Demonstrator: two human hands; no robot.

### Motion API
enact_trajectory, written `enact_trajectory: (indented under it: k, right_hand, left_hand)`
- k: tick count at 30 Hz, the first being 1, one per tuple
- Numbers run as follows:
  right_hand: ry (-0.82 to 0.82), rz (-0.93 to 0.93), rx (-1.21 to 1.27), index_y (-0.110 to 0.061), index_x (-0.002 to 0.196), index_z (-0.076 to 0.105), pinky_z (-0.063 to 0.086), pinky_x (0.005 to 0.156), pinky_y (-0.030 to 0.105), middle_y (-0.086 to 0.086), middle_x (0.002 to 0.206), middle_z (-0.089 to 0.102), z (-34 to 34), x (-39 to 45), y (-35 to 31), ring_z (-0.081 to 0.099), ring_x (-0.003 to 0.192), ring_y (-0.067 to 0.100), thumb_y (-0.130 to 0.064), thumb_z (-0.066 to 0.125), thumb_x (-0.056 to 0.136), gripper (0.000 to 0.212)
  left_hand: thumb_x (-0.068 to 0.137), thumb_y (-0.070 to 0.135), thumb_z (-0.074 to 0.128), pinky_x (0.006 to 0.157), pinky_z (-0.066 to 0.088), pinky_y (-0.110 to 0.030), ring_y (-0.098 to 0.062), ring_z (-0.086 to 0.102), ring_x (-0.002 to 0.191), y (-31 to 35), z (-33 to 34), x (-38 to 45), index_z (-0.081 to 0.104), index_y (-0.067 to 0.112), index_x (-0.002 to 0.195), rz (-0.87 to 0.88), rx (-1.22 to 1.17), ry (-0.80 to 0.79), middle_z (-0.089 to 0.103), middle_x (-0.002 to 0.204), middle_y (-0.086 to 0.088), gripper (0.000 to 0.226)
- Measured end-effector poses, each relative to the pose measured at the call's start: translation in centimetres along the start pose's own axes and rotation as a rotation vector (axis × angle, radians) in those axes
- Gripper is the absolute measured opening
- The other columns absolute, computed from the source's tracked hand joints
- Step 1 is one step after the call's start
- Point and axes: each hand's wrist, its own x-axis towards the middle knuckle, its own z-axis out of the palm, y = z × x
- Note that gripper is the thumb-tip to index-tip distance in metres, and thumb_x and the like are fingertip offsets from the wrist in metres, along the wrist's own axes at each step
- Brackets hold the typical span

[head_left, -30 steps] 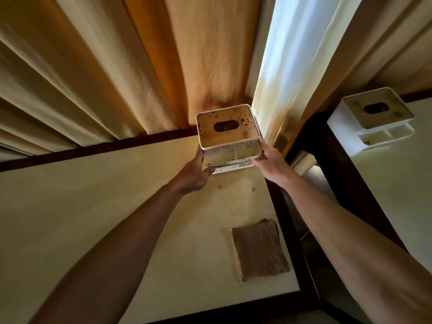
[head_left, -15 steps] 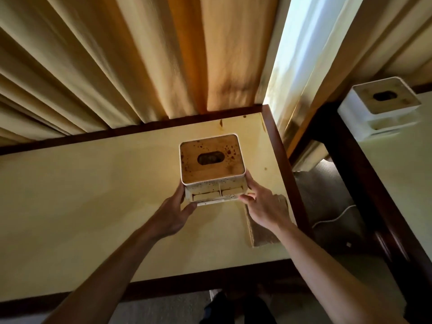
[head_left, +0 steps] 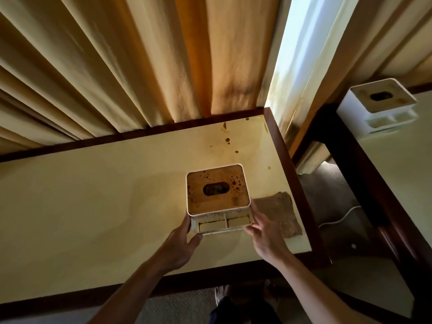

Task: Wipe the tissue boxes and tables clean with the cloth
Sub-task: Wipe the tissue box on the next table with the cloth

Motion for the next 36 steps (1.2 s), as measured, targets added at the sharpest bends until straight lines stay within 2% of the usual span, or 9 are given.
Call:
enact_trajectory:
  k: [5,10,14,17,20,23,27,32,36]
  right_hand:
    - [-0.006,0.032,0.086,-0.053,0.140,0.006,0.045,0.075,0.001,-0.013,0.153,0.017,1.1,-0.5,1.4,0.054,0.125,0.020,-0.011,0.046,0.100,0.071]
    - [-0.008,0.031,0.102,-0.050,0.146,0.002,0.046,0.073,0.002,-0.009,0.159,0.017,2.2,-0.7,2.4,0.055,0.125,0.021,-0.028,0.045,0.096,0.070]
    - [-0.024,0.045,0.104,-0.048,0.148,0.000,0.045,0.070,0.000,-0.005,0.160,0.019,2.0,-0.7,2.7,0.055,0.124,0.016,-0.011,0.047,0.100,0.077]
    - [-0.070,0.010,0.111,-0.051,0.147,-0.010,0.049,0.083,0.009,-0.014,0.160,0.005,1.3,-1.0,2.3,0.040,0.138,0.020,-0.011,0.047,0.100,0.084]
    - [-0.032,0.062,0.010,-0.042,0.146,-0.019,0.053,0.078,0.017,-0.010,0.151,0.025,-1.4,-1.5,2.4,0.059,0.110,0.015,-0.009,0.054,0.096,0.095]
    - [0.128,-0.084,-0.300,-0.032,0.151,0.002,0.056,0.074,0.018,-0.002,0.147,0.040,-5.7,-1.7,3.4,0.063,0.100,0.011,-0.015,0.061,0.093,0.085]
    - [-0.018,-0.428,-0.790,-0.016,0.144,0.042,0.050,0.100,0.045,0.008,0.157,0.030,-8.6,0.2,6.6,0.044,0.136,0.025,-0.036,0.058,0.094,0.057]
    - [-0.320,-0.709,-1.113,-0.010,0.151,0.028,0.022,0.120,0.045,0.015,0.159,0.019,-8.6,3.6,9.3,0.020,0.147,0.028,-0.070,0.026,0.092,0.084]
    - [-0.302,-0.740,-1.115,-0.007,0.153,0.018,0.009,0.121,0.043,0.017,0.160,0.016,-7.5,4.7,10.4,0.017,0.148,0.029,-0.074,0.033,0.090,0.094]
  left_hand:
    - [0.102,0.025,0.055,0.101,0.035,-0.014,0.001,0.041,0.132,-0.9,0.4,-0.5,0.012,0.033,0.157,-0.012,0.016,0.001,0.039,0.146,0.021,0.071]
    - [0.102,0.025,0.053,0.105,0.034,-0.022,-0.004,0.038,0.134,-1.0,0.6,-0.7,0.010,0.031,0.158,-0.036,0.010,-0.007,0.037,0.146,0.018,0.071]
    - [0.102,0.026,0.055,0.107,0.037,-0.026,-0.008,0.041,0.139,-1.4,0.7,-0.6,0.007,0.037,0.158,-0.038,-0.032,-0.016,0.041,0.152,0.013,0.075]
    - [0.089,0.046,0.065,0.120,0.028,-0.042,-0.013,0.022,0.149,-1.6,0.0,-0.8,-0.013,0.044,0.155,-0.036,-0.065,-0.020,0.013,0.165,0.014,0.102]
    - [0.065,0.085,0.060,0.122,0.013,-0.043,-0.014,0.000,0.151,-0.5,-2.0,-0.6,-0.026,0.040,0.151,-0.048,-0.010,0.141,-0.022,0.160,0.015,0.129]
    - [0.066,0.084,0.061,0.120,0.003,-0.042,-0.007,-0.024,0.149,2.6,-4.3,1.0,-0.019,0.034,0.155,0.099,0.218,0.240,-0.030,0.160,0.012,0.129]
    - [0.052,0.098,0.051,0.122,-0.008,-0.052,-0.007,-0.036,0.143,7.0,-5.3,6.1,-0.017,0.032,0.156,0.235,0.578,0.017,-0.034,0.160,0.007,0.142]
    - [0.053,0.084,0.069,0.117,-0.016,-0.057,-0.015,-0.043,0.139,10.0,-4.5,10.5,-0.032,0.033,0.150,0.160,0.881,-0.303,-0.045,0.152,0.006,0.149]
    - [0.049,0.086,0.069,0.116,-0.016,-0.059,-0.015,-0.043,0.139,10.0,-4.3,11.1,-0.033,0.033,0.149,0.115,0.907,-0.345,-0.045,0.153,0.008,0.152]
